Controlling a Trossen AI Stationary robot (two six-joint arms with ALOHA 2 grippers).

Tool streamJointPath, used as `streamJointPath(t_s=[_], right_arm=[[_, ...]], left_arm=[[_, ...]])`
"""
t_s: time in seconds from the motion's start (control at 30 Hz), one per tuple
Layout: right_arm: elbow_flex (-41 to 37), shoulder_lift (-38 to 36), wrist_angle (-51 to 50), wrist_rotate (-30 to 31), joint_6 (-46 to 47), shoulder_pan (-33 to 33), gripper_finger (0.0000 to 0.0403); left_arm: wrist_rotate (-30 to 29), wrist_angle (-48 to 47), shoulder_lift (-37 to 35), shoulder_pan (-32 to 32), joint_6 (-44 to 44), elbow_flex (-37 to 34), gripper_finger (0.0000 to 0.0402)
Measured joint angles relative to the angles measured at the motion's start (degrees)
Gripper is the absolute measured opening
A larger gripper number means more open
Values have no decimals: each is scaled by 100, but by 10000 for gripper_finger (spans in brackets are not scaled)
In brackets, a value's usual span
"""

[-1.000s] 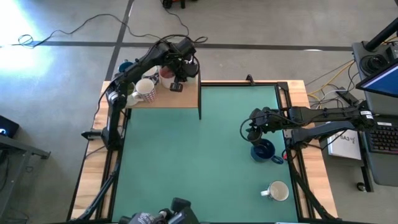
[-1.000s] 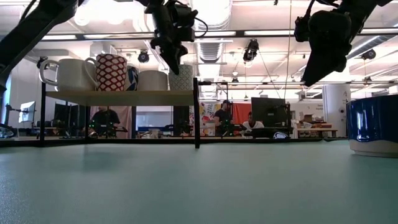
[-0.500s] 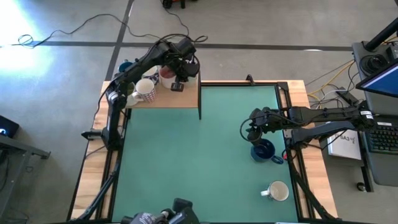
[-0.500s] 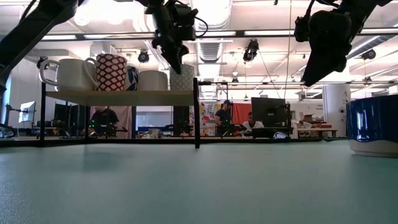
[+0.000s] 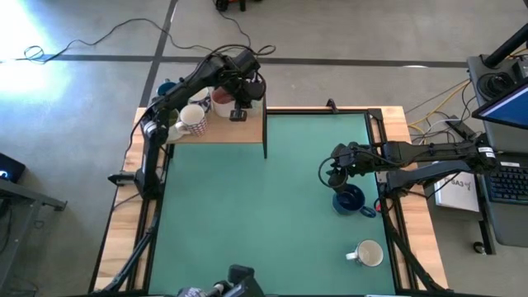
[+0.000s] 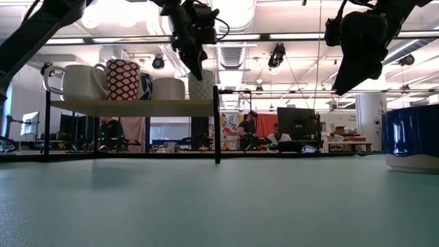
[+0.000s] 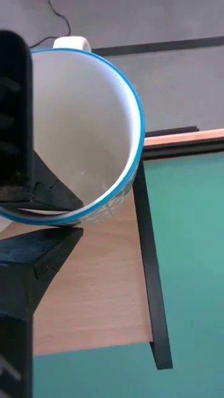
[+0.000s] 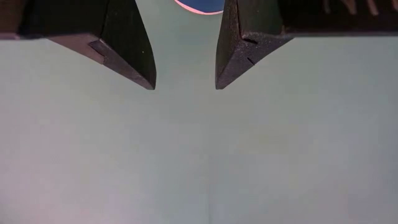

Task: Place coffee mugs
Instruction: Put the white gray patterned mug on the shelf, then move the white blue patterned mug to the center of the table

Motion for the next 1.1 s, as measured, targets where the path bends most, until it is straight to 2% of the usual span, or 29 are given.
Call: streamJointPath(t_s=[0.37, 0.73, 0.97, 1.1], right_arm=[[0, 0, -1, 0, 0, -1, 155], [0, -1, 0, 0, 0, 0, 155], [0, -2, 0, 0, 0, -2, 155], [0, -2, 0, 0, 0, -2, 155]], left_arm=[[35, -8, -44, -14, -56, 0, 77], [101, -125, -602, -99, -332, 0, 79], [109, -766, -896, -462, -1384, -73, 79], [86, -1013, -1200, -851, -2086, -420, 79]])
